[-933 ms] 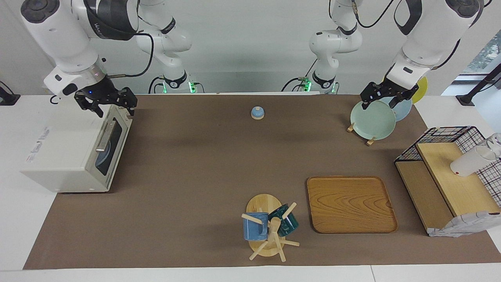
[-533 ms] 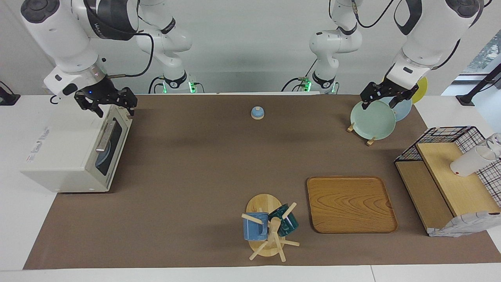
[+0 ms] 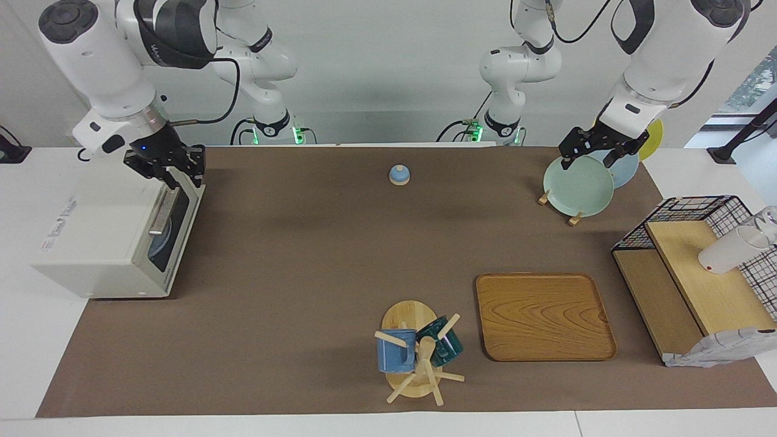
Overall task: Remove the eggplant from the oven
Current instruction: 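Move the right gripper toward the open toaster oven door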
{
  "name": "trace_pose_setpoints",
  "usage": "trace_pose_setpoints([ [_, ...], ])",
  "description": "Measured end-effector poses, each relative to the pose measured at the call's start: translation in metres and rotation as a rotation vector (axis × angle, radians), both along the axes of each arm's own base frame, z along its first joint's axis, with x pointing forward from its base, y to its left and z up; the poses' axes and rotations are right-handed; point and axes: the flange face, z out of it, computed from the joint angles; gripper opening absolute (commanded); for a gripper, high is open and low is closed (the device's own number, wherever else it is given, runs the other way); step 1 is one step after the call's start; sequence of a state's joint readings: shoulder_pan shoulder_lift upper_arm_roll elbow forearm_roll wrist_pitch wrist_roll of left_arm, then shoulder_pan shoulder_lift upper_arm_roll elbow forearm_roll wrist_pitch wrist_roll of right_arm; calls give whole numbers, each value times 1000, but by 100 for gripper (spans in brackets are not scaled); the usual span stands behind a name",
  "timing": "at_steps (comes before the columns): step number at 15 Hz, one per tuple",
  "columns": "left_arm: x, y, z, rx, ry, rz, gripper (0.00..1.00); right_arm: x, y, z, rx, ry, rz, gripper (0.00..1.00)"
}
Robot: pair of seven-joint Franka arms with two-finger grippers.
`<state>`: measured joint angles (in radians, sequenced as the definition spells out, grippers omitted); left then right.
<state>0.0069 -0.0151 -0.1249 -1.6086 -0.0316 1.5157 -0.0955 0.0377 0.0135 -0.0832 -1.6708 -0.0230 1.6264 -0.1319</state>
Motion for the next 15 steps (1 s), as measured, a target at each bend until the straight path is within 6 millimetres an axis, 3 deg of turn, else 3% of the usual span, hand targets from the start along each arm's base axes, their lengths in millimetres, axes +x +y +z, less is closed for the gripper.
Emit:
trace_pose_setpoints([
  [2,0,0,0,0,0,0,100,-2,-5,-13,0,-4,-8,0],
  [7,0,0,0,0,0,0,100,-9,-55,-58,-83,0,-117,0],
  [15,0,0,0,0,0,0,100,-14,-62,-95,-148,9,-128,0],
])
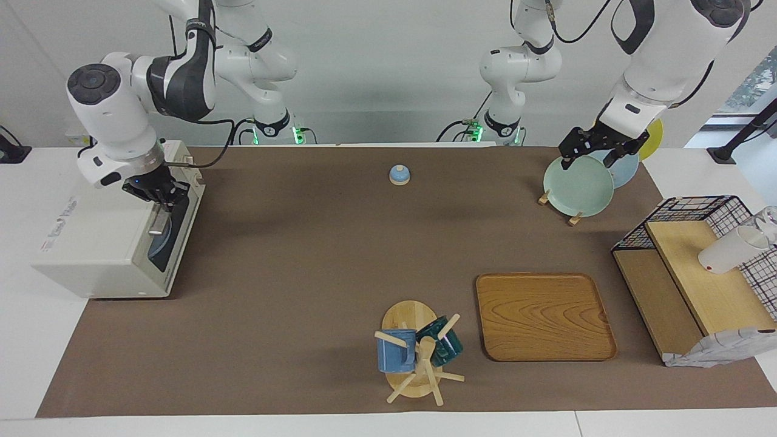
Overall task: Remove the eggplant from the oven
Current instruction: 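Move the right gripper toward the open toaster oven door, then reach into the oven and grasp the light blue plate with the right gripper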
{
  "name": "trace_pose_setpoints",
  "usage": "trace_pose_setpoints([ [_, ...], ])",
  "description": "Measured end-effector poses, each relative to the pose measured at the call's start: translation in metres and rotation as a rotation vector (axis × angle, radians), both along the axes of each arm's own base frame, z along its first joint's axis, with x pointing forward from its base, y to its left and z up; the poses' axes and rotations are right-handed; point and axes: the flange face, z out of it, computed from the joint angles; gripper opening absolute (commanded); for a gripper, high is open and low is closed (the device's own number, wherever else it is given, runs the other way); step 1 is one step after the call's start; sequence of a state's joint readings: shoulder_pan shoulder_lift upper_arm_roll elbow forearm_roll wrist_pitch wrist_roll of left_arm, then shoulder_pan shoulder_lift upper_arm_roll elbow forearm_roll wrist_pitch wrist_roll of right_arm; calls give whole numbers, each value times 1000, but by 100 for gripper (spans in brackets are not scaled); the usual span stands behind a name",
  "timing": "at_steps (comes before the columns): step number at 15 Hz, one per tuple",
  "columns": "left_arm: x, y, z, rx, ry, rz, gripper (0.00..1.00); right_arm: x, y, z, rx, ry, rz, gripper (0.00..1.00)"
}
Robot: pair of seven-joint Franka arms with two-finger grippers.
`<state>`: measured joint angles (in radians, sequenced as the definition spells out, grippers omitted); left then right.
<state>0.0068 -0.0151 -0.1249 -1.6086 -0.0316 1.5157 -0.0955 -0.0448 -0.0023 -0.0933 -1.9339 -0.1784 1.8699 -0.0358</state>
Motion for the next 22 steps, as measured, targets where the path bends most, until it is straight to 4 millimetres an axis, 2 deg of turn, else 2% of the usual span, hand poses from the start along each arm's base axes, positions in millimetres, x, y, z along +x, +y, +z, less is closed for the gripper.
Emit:
trace_pose_setpoints([
  [4,0,0,0,0,0,0,100,-1,-2,-12,-9,-7,7,0],
  [9,0,0,0,0,0,0,100,-3,8,-16,-8,-17,22,0],
  [12,0,0,0,0,0,0,100,-6,36,-28,6,-38,43,0],
  [16,0,0,0,0,0,0,100,-6,75,-63,45,-53,43,0],
  [19,0,0,0,0,0,0,100,-4,97,-103,64,-86,57,0],
  [22,0,0,0,0,0,0,100,-1,110,-145,70,-89,59,0],
])
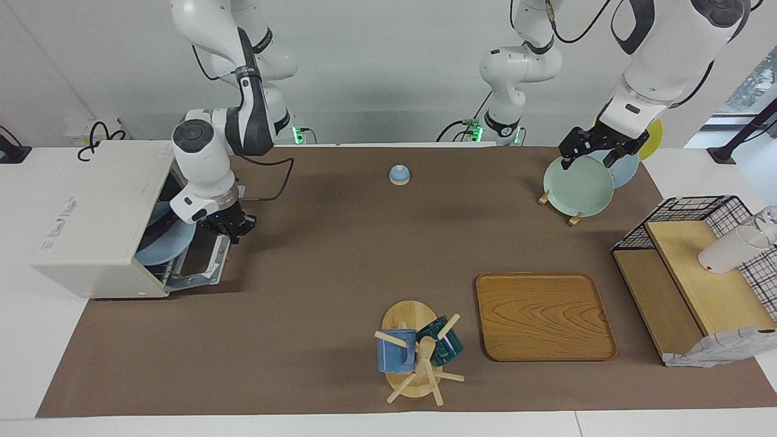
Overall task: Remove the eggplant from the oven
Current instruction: 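Reach into the oven and grasp the light blue plate with the right gripper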
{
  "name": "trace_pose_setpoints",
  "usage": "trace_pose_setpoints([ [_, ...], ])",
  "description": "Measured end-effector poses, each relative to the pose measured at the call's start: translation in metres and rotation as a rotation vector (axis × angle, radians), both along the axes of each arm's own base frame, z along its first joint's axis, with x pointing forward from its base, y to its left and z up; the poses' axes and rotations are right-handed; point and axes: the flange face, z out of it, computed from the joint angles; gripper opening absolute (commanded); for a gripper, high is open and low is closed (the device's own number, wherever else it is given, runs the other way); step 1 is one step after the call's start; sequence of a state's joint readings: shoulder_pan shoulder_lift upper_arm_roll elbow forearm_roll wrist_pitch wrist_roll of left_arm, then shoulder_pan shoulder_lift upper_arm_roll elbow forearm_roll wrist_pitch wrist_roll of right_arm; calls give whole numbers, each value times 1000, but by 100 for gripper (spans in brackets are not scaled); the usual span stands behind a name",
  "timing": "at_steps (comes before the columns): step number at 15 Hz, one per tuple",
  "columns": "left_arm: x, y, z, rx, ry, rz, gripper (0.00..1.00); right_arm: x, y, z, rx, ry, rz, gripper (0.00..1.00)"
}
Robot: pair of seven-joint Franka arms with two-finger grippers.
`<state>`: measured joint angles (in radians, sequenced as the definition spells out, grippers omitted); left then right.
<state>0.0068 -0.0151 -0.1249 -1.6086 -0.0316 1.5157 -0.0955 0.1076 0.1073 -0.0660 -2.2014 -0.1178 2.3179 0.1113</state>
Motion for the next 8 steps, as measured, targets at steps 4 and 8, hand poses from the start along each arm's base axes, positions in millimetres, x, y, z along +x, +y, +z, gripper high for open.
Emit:
trace_pose_setpoints([
  [4,0,0,0,0,0,0,100,4,-2,-22,33,15,-44,0],
  [8,0,0,0,0,0,0,100,6,20,-19,58,3,-57,0],
])
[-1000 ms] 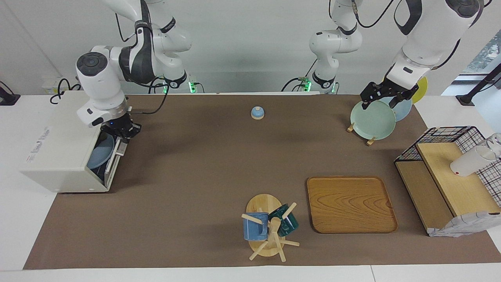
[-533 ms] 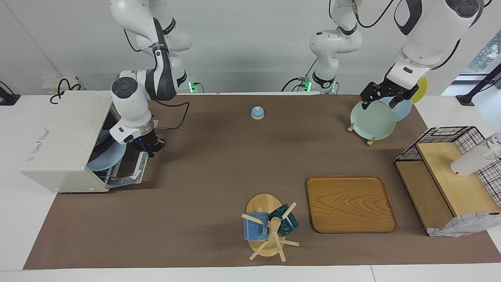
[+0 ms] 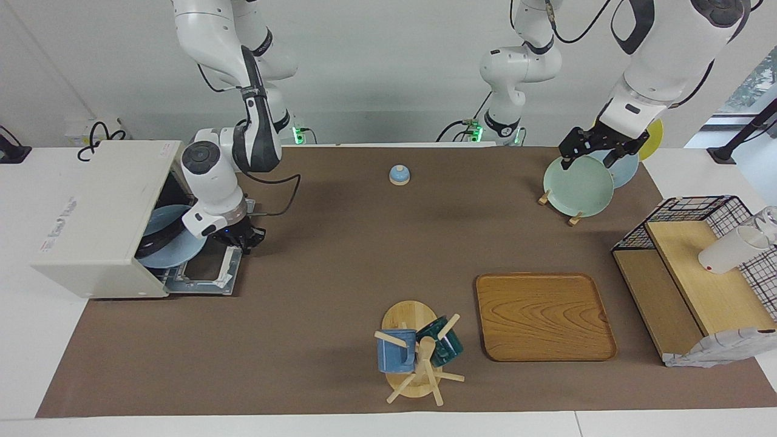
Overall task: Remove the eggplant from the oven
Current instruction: 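Reach into the oven and grasp the light blue plate with the right gripper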
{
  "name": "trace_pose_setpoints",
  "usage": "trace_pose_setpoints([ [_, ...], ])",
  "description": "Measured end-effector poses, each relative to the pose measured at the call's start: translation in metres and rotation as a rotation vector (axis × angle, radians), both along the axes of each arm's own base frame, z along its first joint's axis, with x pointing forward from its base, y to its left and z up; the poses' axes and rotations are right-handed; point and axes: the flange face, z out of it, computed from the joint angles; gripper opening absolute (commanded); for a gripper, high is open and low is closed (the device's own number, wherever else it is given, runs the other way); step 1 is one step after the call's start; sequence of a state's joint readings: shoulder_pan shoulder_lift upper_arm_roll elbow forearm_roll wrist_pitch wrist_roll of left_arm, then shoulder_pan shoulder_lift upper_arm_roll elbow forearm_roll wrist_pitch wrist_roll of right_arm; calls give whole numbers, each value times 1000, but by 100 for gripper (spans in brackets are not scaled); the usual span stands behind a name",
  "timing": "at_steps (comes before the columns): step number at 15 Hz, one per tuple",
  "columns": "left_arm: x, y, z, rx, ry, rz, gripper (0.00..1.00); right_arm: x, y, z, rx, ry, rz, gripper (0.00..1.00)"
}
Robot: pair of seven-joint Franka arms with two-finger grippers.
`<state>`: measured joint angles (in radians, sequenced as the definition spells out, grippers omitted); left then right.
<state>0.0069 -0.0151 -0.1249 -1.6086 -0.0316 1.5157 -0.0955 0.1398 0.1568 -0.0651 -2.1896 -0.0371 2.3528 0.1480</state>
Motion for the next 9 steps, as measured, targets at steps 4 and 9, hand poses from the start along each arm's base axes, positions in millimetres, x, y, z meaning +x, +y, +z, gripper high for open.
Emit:
trace_pose_setpoints([
  [4,0,0,0,0,0,0,100,5,36,23,-7,41,-10,36],
  [9,0,0,0,0,0,0,100,16,-6,82,-16,78,-84,54],
])
